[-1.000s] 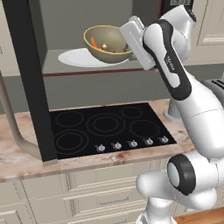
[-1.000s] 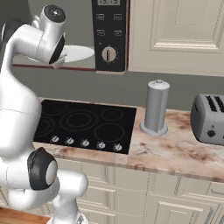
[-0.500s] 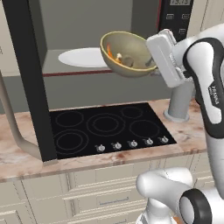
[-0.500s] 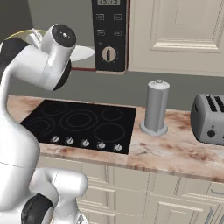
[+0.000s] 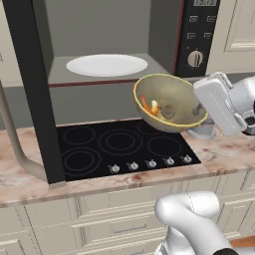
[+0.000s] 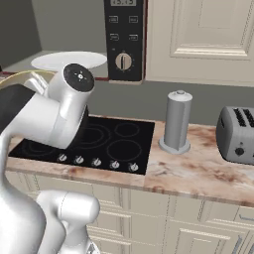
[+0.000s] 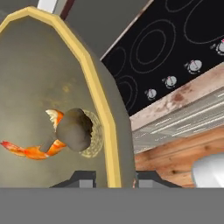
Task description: The microwave is finished heating the shrimp and garlic. Take the bowl containing the food and place it on the dining counter.
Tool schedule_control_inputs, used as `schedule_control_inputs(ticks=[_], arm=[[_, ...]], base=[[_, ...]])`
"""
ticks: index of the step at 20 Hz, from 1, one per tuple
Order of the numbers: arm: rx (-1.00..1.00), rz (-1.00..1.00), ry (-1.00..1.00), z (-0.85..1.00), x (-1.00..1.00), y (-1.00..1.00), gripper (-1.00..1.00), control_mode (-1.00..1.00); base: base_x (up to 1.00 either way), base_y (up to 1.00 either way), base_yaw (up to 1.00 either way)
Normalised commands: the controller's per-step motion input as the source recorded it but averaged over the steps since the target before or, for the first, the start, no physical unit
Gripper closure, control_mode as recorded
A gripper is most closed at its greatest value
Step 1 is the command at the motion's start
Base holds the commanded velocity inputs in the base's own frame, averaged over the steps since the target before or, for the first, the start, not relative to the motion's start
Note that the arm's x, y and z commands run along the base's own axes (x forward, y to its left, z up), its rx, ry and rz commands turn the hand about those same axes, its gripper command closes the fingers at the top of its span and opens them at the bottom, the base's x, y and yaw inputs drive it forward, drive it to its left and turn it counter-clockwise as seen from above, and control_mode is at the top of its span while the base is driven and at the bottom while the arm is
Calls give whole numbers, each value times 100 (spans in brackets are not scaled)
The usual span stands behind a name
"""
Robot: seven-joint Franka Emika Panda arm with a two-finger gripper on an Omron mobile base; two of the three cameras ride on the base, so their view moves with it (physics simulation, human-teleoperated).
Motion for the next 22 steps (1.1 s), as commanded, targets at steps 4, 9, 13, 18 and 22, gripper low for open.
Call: schedule_control_inputs(ticks=[4,9,13,18,22], arm=[[-14,4,5,-97,-97,-32,100,-100],[-3,0,0,-30,-26,-22,100,-100],[0,0,0,0,0,0,100,-100],[0,0,0,0,0,0,100,-100],[0,0,0,0,0,0,100,-100]], base=[[0,0,0],[0,0,0],[0,0,0],[0,0,0],[0,0,0]])
